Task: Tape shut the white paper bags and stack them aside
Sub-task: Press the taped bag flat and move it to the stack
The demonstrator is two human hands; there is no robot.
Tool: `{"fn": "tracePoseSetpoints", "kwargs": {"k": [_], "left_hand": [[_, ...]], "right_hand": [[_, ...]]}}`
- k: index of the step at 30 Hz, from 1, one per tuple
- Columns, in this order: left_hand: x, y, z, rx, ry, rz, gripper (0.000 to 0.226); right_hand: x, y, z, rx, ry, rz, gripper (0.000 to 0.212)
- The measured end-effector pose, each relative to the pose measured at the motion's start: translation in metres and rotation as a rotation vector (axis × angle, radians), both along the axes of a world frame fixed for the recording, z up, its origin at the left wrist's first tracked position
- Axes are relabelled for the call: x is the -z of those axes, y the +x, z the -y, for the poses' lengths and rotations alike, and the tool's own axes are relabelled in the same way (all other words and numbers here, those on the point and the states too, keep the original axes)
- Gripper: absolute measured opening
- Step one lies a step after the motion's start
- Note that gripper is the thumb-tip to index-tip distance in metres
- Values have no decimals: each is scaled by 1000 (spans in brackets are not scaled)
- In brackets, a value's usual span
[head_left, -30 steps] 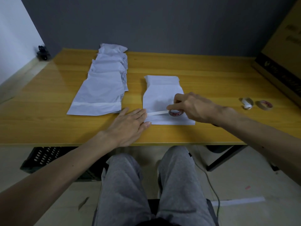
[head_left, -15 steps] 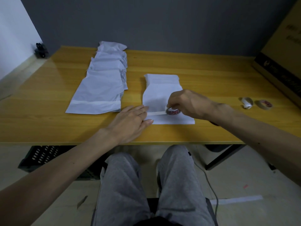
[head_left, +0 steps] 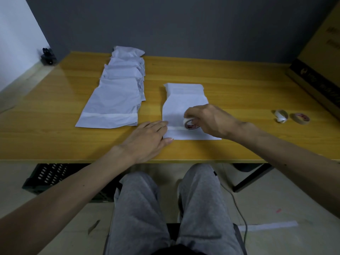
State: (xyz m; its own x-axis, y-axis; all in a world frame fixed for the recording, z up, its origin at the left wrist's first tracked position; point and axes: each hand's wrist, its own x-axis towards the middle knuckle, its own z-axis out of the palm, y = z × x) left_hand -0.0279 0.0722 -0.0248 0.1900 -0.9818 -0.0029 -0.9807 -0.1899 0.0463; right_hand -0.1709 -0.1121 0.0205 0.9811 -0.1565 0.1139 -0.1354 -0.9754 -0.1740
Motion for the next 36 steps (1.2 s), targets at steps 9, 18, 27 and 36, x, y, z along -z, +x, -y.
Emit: {"fn": "tracePoseSetpoints", "kwargs": {"k": [9,18,27,36], "left_hand": [[-9,-7,6,-53,-4,12,59],[-22,-33,21,-257,-23,98,61],[-8,-40,38,-96,84,-270,70],[4,-31,31,-19,181,-177,85]], "right_hand": [[7,4,2,-25,103,38,33],[15,-2,-1,137,217,130,34],[23,-1,1,146,250,257,19],[43,-13,0,165,291,351,37]]}}
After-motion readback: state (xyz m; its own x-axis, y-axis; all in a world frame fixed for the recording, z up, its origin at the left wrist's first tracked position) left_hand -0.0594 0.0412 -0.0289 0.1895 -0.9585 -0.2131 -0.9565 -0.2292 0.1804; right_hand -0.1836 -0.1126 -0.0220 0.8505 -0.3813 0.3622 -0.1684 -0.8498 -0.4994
